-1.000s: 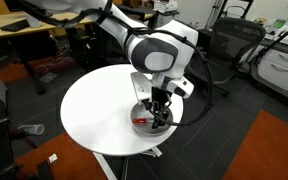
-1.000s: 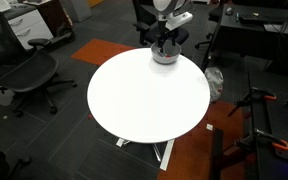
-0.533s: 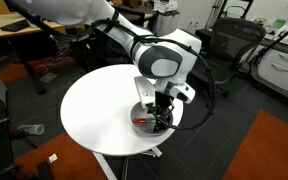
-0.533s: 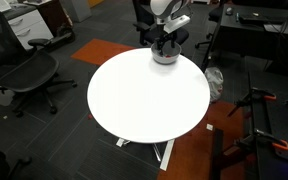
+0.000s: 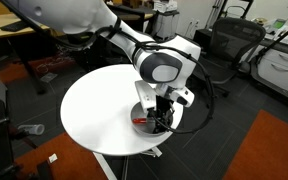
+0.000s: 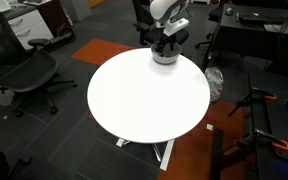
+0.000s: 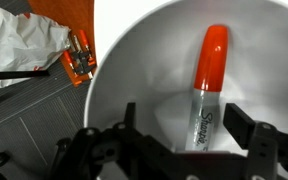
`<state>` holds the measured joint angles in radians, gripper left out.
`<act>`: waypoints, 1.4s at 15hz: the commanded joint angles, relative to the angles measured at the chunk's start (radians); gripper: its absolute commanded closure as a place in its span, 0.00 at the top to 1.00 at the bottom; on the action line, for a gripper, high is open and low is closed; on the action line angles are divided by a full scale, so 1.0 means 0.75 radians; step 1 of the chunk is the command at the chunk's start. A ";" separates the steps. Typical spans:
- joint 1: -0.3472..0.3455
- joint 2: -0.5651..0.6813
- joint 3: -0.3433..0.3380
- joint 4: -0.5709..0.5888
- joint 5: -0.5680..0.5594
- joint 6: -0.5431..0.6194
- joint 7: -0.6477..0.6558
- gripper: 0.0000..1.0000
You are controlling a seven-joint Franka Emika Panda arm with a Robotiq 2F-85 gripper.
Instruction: Remove the marker from the bowl and place it on the table
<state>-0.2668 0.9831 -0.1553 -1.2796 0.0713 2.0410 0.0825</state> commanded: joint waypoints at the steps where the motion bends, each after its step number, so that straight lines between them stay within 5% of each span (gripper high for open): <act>1: -0.020 0.032 0.019 0.050 0.003 -0.027 -0.036 0.59; 8: -0.018 0.046 0.021 0.069 0.000 -0.040 -0.033 0.04; 21: 0.080 -0.277 -0.004 -0.387 -0.045 0.183 0.001 0.06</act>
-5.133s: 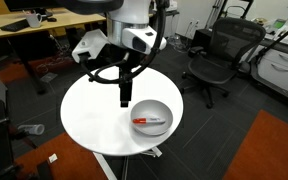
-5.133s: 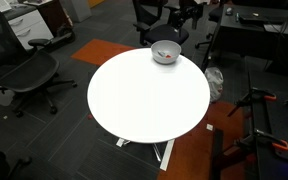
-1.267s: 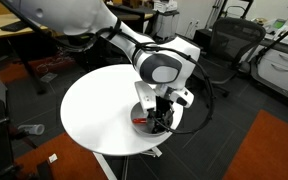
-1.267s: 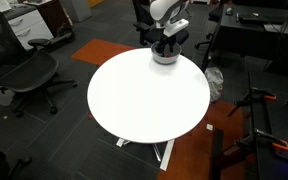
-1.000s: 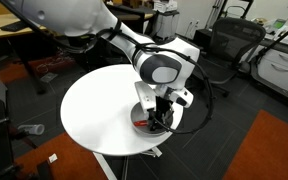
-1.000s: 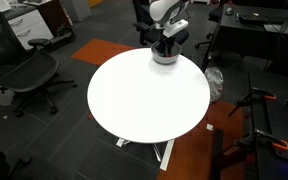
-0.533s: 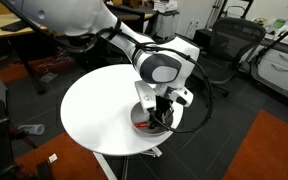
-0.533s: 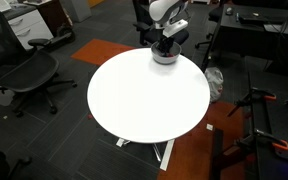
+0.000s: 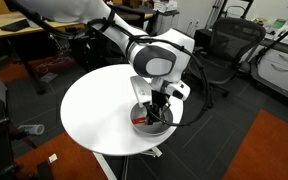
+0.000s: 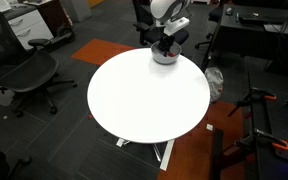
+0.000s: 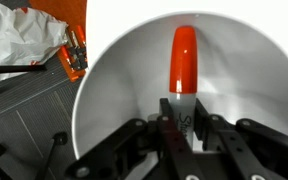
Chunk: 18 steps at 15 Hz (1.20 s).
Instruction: Remove the marker from the bowl and place it on the table
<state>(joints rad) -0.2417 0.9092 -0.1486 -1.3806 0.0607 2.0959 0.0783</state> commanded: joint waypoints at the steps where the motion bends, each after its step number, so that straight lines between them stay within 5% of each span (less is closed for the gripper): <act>1: 0.063 -0.216 -0.018 -0.305 -0.043 0.155 0.012 0.06; 9: 0.195 -0.523 -0.068 -0.694 -0.188 0.486 0.086 0.06; 18: 0.283 -0.649 -0.023 -0.849 -0.303 0.422 0.067 0.06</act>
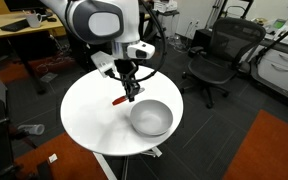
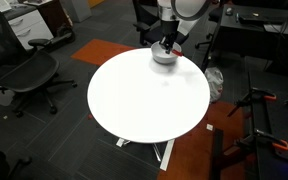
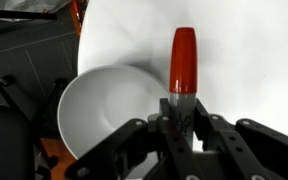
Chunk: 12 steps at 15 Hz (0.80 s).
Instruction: Remove the marker from the bowl and place it on the table
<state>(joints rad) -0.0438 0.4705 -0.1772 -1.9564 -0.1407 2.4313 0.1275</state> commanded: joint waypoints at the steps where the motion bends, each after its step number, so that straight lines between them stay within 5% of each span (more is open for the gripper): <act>1: 0.021 -0.060 0.026 -0.087 -0.032 -0.033 -0.008 0.06; 12: 0.133 0.115 0.091 -0.024 -0.222 -0.258 -0.052 0.06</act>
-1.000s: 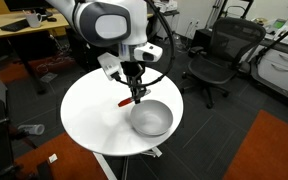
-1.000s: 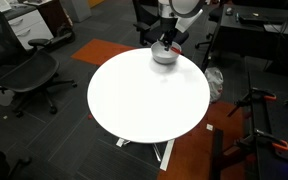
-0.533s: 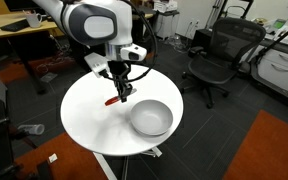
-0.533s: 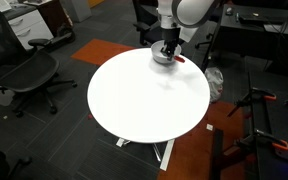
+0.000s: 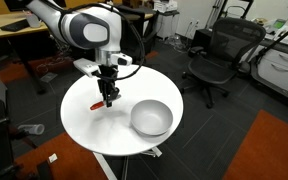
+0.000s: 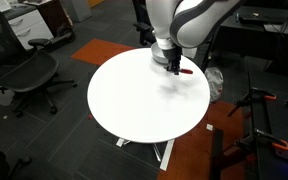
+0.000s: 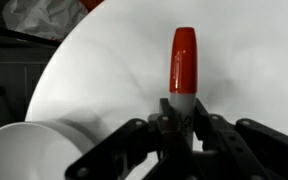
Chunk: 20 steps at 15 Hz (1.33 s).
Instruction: Remove the marker from the bowl and place it on the table
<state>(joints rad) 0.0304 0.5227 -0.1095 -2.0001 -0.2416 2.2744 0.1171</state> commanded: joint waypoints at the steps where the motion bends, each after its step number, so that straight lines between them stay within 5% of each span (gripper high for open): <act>1: 0.047 0.063 -0.001 0.035 -0.129 -0.034 -0.045 0.06; 10: 0.074 0.072 0.007 -0.069 -0.305 0.245 -0.109 0.07; 11: 0.072 0.071 0.006 -0.073 -0.299 0.260 -0.116 0.49; 13: 0.066 0.064 0.007 -0.069 -0.288 0.260 -0.141 0.56; 19: 0.083 -0.054 -0.011 -0.130 -0.292 0.234 -0.103 1.00; 20: 0.079 -0.089 -0.004 -0.153 -0.287 0.230 -0.110 1.00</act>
<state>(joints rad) 0.0857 0.5612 -0.1101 -2.0328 -0.4546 2.4497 0.0341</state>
